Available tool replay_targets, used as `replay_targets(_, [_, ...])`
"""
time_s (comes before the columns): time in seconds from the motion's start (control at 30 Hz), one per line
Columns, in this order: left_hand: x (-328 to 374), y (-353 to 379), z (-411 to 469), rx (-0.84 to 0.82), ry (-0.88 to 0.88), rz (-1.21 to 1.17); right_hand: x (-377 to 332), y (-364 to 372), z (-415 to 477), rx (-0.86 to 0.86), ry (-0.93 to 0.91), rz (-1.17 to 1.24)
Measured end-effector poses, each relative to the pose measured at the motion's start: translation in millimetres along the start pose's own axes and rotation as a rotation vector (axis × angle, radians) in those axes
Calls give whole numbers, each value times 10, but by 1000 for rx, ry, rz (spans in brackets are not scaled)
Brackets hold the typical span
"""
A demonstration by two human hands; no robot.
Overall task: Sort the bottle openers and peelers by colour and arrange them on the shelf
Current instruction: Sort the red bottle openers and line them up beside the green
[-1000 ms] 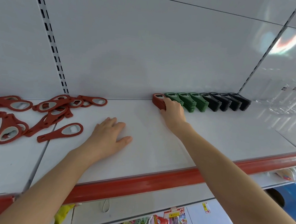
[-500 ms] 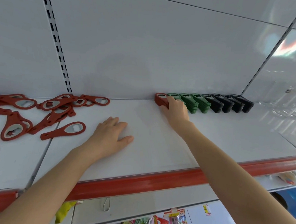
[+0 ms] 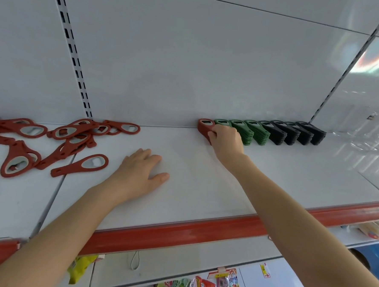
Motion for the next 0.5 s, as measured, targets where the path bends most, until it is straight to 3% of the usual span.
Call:
replay_targets(0.2, [29, -236, -99, 47, -5, 81, -162, -262, -140, 59, -90, 151])
replay_targets(0.33, [-131, -431, -405, 154, -40, 42, -656, -249, -331, -110, -248, 425])
replay_targets(0.5, [-573, -686, -962, 344, -140, 28, -1504, 113, -715, -353, -461, 344])
Point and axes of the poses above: each hand's wrist, its own z-axis towards the middle knuckle, its own y-axis out of the palm, x = y × z, the point moved 10 cm from there along z, towards the middle knuckle, and after that the axes turned 9 degrees about y, right-handed, at the moved point
